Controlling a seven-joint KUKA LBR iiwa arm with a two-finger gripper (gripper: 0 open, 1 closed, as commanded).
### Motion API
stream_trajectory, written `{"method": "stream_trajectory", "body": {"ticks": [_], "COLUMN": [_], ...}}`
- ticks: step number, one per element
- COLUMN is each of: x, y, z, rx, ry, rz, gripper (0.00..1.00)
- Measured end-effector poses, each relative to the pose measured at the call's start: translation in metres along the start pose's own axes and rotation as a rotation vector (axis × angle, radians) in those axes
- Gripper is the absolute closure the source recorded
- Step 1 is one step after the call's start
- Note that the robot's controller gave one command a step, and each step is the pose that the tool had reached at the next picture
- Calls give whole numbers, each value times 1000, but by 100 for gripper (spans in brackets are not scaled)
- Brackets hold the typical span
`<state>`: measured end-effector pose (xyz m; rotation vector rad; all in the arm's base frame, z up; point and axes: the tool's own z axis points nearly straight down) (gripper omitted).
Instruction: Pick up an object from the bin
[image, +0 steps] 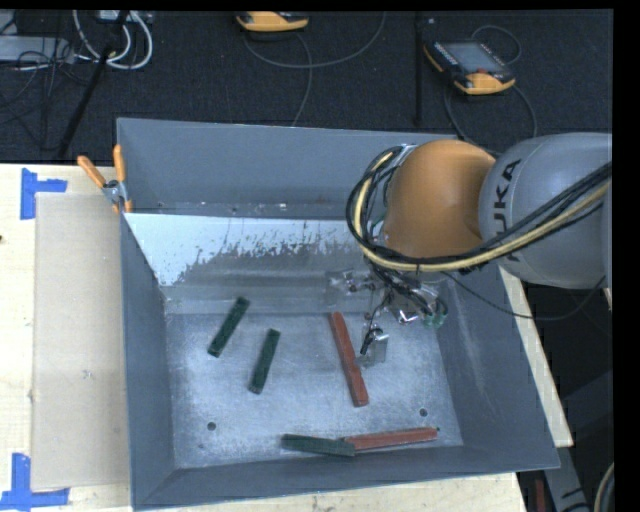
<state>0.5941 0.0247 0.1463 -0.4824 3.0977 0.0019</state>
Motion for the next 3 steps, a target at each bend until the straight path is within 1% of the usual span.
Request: {"method": "stream_trajectory", "body": {"ticks": [1, 2, 3], "x": [-14, -15, 15], "y": [-38, -38, -105], "z": [79, 77, -88], "rx": [-3, -2, 4], "ry": [9, 5, 0], "rz": [-430, -429, -693], "gripper": [0, 100, 100]}}
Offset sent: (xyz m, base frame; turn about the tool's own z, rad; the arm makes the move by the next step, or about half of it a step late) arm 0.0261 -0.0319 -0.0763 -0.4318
